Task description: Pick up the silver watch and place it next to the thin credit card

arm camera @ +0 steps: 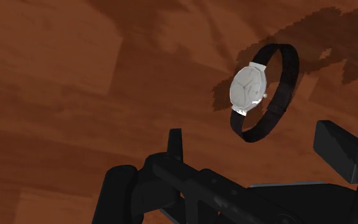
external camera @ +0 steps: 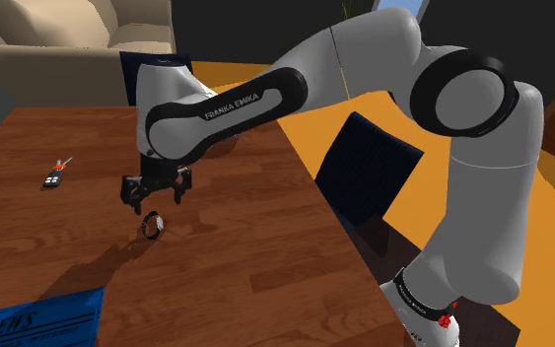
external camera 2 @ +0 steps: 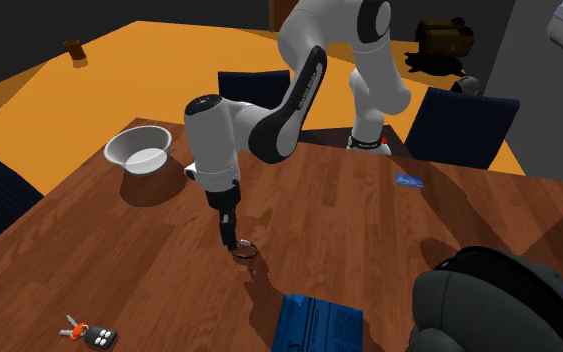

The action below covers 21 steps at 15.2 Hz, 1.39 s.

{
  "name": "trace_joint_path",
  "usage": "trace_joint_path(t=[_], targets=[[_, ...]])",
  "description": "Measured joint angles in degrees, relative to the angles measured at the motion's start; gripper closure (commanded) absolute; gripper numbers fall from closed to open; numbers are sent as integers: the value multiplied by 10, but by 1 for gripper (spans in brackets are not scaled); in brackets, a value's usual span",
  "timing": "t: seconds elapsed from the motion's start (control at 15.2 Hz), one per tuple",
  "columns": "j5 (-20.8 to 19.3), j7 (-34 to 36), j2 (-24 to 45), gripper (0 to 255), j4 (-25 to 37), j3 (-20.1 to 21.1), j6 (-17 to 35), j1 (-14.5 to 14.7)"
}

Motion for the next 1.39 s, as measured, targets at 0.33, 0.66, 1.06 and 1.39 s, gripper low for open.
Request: trace_joint_path(t=[0.33, 0.66, 1.06, 1.39], targets=[[-6, 4, 19, 0, -5, -3, 24, 7], [-7, 4, 21, 0, -4, -3, 25, 7], [-7, 4, 21, 255, -4, -3, 26, 7], [-7, 4, 21, 255, -4, -3, 26, 7]])
